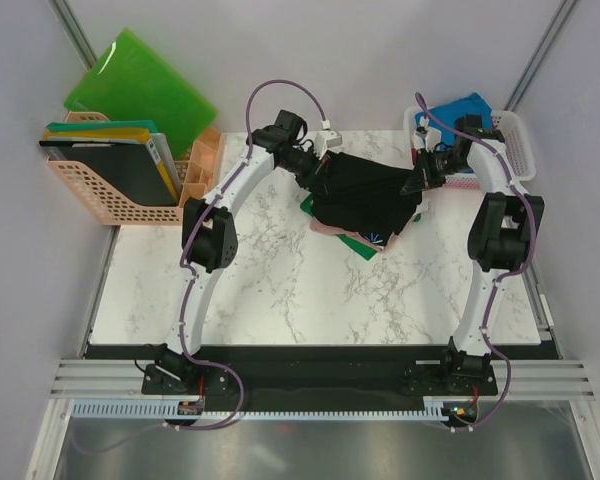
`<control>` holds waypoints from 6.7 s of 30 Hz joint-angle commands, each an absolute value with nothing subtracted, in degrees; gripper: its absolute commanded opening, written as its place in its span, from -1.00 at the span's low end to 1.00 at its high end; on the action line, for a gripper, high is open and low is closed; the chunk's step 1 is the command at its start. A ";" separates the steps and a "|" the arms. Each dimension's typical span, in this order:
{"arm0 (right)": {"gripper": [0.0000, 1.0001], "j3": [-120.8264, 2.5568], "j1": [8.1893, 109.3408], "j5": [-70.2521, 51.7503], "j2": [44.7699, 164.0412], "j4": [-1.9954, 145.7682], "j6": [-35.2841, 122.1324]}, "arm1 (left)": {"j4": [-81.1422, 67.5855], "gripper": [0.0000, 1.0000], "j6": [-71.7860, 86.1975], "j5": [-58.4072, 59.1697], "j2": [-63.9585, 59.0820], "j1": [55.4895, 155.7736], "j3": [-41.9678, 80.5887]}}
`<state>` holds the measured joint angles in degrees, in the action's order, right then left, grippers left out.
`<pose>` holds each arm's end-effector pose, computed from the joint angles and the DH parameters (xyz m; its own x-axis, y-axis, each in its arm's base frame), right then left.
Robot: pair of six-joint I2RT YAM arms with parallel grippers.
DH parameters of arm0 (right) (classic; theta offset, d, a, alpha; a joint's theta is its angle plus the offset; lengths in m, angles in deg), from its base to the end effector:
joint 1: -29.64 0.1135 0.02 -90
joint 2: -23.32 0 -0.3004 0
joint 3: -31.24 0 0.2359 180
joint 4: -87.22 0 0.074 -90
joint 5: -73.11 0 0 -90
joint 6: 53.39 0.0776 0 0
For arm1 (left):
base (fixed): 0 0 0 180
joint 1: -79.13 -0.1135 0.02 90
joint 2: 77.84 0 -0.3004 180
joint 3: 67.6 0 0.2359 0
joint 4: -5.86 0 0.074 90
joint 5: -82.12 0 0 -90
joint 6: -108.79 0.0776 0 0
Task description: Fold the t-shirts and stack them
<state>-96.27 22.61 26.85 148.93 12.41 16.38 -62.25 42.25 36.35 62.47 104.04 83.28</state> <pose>0.4719 -0.0041 0.2412 -0.8510 -0.1468 -0.5043 -0.4343 0.7366 0.5185 0.4784 -0.2819 0.2393 -0.4467 0.5220 -0.7267 0.8930 0.3100 -0.3262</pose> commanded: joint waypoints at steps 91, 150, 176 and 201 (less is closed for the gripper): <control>0.96 -71.66 42.82 -11.27 137.31 39.44 33.01 | -34.99 1.00 42.78 -5.16 -3.49 94.16 7.26; 0.96 -46.60 22.97 -14.96 109.98 25.63 16.57 | -35.51 1.00 43.04 -0.32 -4.98 94.16 5.85; 0.96 -70.51 17.60 -11.63 121.77 28.73 17.10 | -36.13 1.00 43.48 -1.46 -6.48 93.99 4.27; 0.96 -58.74 13.99 2.80 105.94 15.00 19.03 | -36.39 1.00 43.75 0.03 -2.70 94.07 4.88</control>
